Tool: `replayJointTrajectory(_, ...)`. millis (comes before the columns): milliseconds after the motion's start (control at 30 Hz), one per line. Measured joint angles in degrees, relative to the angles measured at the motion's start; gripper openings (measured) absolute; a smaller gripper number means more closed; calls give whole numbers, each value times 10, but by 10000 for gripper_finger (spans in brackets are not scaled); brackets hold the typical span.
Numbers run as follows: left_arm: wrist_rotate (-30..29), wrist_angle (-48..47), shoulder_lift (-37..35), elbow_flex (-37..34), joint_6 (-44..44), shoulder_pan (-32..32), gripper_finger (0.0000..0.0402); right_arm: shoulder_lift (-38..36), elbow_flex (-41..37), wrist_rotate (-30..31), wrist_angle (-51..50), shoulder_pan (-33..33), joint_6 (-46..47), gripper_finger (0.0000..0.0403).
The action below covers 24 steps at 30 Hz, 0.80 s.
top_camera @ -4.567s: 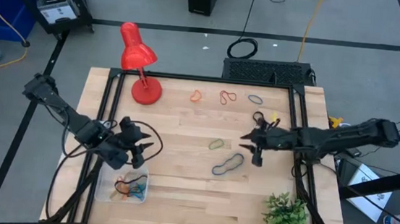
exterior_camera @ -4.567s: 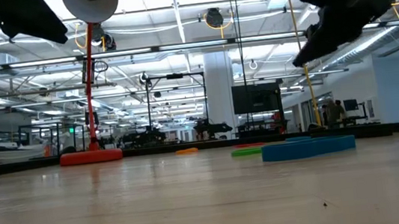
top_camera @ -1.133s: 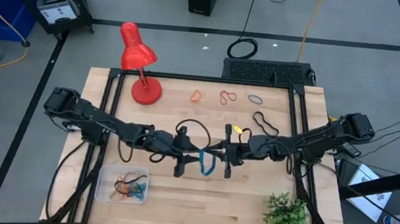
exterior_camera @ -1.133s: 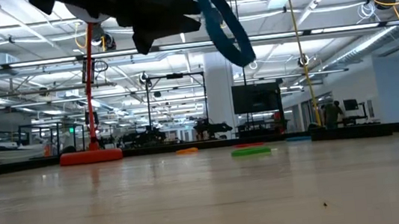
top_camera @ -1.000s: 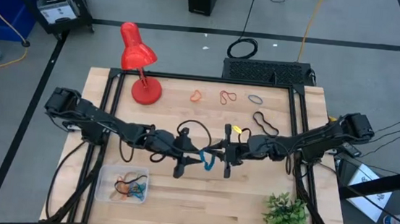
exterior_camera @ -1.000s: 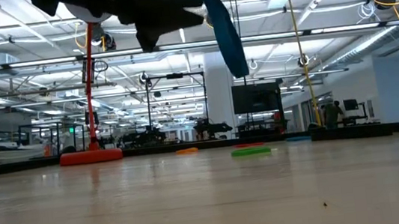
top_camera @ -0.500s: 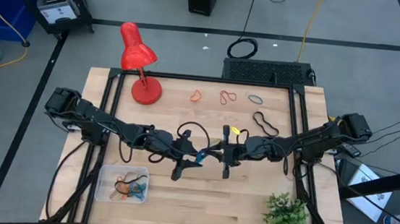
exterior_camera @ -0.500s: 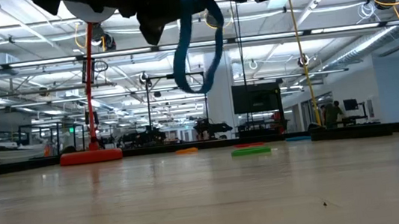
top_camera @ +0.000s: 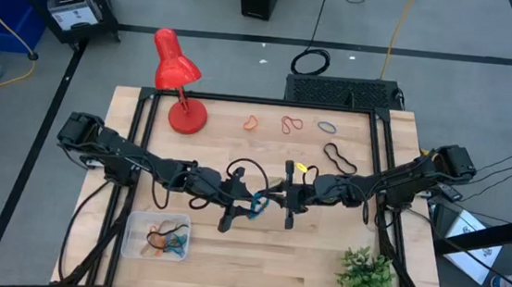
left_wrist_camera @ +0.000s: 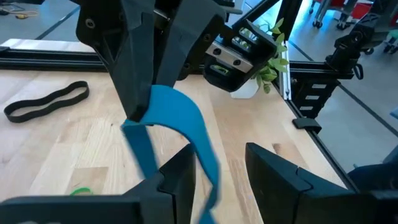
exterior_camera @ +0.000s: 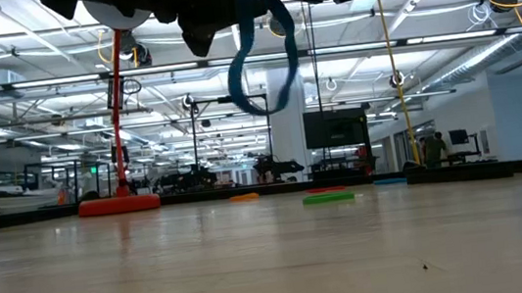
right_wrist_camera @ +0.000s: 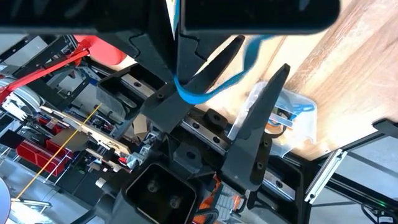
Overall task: Pick and place rubber bands into bin
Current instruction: Put the bottom blue rubber band into the transparent bin
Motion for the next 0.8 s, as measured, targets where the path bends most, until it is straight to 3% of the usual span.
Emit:
replayJointTrajectory(133,0,-1,0,0,2,0,114,0,0,0,0,0,0,0)
replayJointTrajectory(367,-4,-17,0,0,22,0,14,0,0,0,0,0,0,0)
replayJointTrajectory(800,-6,-18,0,0,26,0,10,0,0,0,-1,0,0,0)
